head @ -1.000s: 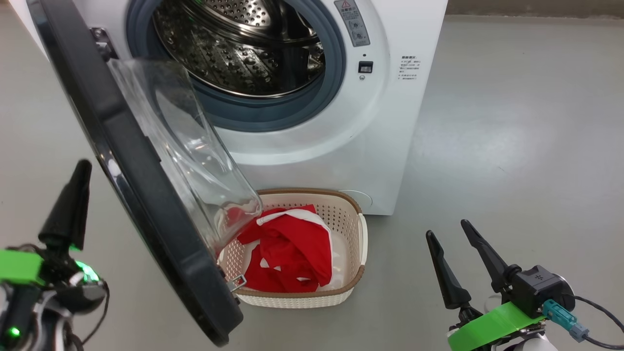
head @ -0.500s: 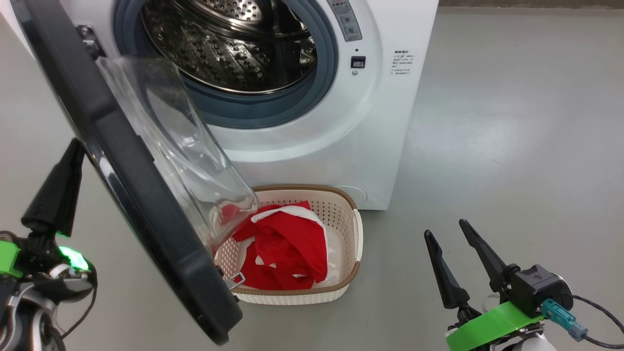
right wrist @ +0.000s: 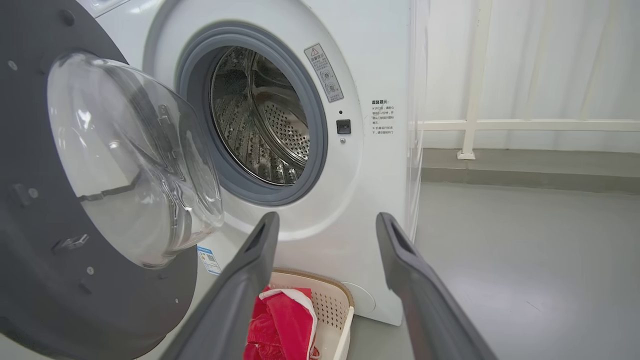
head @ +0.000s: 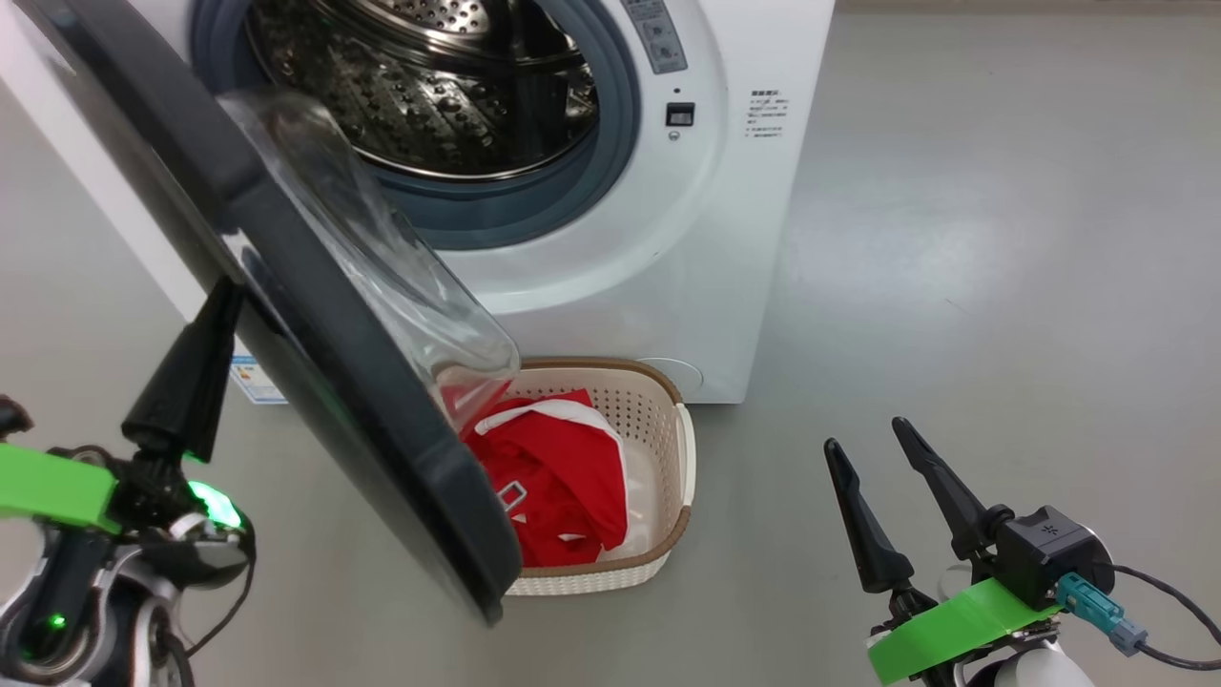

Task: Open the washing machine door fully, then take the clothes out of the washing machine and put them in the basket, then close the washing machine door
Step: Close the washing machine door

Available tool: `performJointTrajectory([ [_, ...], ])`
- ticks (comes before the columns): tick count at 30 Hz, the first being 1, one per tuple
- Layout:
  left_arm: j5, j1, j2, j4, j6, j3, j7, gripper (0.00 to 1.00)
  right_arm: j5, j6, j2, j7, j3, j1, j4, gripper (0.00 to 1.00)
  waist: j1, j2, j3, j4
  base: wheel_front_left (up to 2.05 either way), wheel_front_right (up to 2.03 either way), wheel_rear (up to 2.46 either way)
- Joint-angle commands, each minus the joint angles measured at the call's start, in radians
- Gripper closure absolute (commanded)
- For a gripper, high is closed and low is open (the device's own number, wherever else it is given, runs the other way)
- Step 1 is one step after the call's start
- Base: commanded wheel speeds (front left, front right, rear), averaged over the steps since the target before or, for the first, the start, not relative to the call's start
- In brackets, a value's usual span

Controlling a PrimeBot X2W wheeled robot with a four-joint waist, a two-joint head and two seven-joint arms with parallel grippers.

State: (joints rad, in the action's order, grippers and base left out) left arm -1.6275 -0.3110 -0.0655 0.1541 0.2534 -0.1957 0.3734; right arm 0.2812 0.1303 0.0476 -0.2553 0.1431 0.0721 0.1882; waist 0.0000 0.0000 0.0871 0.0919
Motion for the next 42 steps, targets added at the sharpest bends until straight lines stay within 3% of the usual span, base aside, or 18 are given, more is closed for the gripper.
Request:
performJointTrajectory([
  [1, 0.014, -0.048, -0.009, 0.018, -0.015, -0.007, -0.001, 1.0, 0.005, 0.0, 0.003, -0.006, 0.026, 0.039, -0.02, 0.0, 0.0, 0.0, -0.002, -0.011, 0.0, 0.0, 0.0],
  [27, -0.041, -0.249, 0.015, -0.271, -0.09, 0.118, -0.226, 1.0, 0.013, 0.0, 0.003, -0.006, 0.038, 0.038, -0.009, 0.0, 0.0, 0.0, 0.01, -0.148, 0.0, 0.0, 0.0],
  [42, -0.079, -0.394, 0.015, -0.427, -0.164, 0.104, -0.289, 1.0, 0.007, 0.0, 0.003, -0.006, 0.038, 0.056, -0.017, 0.0, 0.0, 0.0, 0.061, -0.234, 0.0, 0.0, 0.0],
])
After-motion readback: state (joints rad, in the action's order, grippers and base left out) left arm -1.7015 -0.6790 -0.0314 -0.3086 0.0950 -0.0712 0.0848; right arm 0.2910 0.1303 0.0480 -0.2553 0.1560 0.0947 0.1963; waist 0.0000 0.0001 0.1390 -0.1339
